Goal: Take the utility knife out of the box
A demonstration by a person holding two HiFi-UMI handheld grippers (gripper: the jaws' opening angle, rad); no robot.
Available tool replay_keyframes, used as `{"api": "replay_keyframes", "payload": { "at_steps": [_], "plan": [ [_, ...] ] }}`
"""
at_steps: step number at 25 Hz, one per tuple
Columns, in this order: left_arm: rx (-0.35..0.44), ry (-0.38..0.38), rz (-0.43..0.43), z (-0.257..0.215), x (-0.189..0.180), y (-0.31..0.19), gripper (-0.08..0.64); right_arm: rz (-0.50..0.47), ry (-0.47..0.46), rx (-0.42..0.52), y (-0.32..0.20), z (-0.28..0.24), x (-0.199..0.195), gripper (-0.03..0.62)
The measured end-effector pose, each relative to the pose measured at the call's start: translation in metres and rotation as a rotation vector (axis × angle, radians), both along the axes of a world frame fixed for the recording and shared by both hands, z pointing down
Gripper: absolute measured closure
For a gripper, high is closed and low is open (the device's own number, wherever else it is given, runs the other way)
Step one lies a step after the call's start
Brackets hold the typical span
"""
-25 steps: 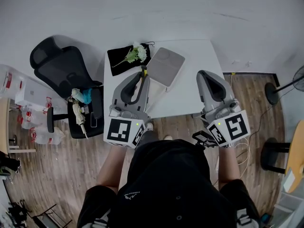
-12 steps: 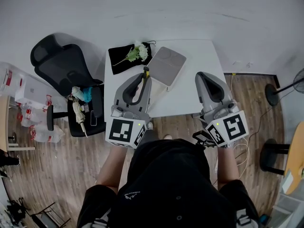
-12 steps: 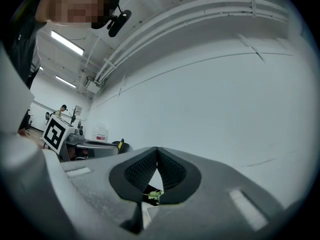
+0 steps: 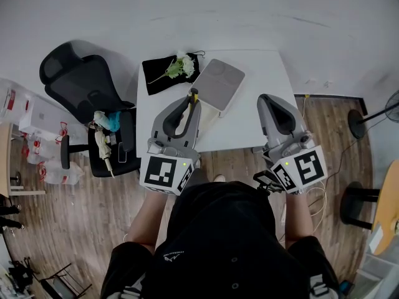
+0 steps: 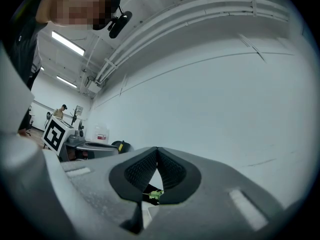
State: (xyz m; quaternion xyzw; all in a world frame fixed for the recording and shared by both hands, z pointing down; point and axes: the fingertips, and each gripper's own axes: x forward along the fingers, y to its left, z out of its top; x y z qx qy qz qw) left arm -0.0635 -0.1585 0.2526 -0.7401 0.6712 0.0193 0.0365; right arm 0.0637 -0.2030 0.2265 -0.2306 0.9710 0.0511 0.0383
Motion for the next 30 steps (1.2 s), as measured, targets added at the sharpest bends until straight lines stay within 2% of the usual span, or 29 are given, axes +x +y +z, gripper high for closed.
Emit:
{"api": "replay_keyframes", "payload": {
  "at_steps": [30],
  "plan": [
    [-0.023,0.002,-0.006,0.013,-0.004,0.000,0.497,-0.012,0.026,-0.017,-0.003,0.011,-0.004,0.588]
  ]
}}
